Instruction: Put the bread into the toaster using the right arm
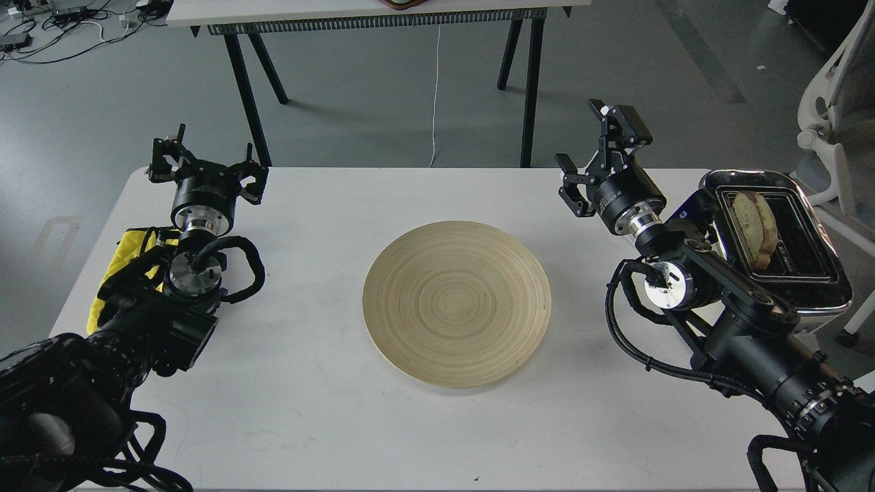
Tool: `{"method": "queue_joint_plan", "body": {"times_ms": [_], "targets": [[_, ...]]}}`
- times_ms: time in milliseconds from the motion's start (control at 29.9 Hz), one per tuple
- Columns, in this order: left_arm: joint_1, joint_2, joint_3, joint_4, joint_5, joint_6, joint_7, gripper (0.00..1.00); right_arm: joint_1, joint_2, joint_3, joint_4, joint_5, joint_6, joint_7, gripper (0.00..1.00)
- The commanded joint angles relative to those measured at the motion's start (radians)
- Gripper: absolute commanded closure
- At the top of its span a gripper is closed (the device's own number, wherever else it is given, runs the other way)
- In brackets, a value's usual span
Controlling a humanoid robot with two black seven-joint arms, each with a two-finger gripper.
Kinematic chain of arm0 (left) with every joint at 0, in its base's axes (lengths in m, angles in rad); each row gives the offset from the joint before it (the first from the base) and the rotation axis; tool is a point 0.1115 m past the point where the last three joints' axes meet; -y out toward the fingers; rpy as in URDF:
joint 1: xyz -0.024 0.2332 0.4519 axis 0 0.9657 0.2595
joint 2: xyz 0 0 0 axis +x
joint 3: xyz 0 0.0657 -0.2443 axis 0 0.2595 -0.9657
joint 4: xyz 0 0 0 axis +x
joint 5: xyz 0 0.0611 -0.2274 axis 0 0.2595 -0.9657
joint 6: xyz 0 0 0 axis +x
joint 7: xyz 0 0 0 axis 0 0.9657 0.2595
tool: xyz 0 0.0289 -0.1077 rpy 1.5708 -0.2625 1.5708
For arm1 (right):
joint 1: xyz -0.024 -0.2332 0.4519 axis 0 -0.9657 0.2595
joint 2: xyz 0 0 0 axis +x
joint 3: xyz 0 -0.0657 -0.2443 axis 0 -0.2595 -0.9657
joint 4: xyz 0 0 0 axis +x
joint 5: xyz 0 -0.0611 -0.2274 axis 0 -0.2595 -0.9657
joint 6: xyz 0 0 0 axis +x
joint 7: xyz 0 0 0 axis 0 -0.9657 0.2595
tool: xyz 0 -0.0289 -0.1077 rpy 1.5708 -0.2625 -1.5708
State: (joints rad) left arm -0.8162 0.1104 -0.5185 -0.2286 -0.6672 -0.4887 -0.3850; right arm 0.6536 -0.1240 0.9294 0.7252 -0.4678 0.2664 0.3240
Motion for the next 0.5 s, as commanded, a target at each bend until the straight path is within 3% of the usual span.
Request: {"method": "queue_joint_plan", "body": {"times_ms": [0,469], "targets": [[0.0,0.0,0.0,0.0,0.0,0.0,0.0,0.0,0.0,0.006,0.006,-0.023,0.0,0.063,0.001,0.01],[0.0,0.0,0.0,0.0,0.0,0.0,0.0,0.0,-0.023,0.018,0.016,-0.013,0.0,0.057,0.004,0.01]]}}
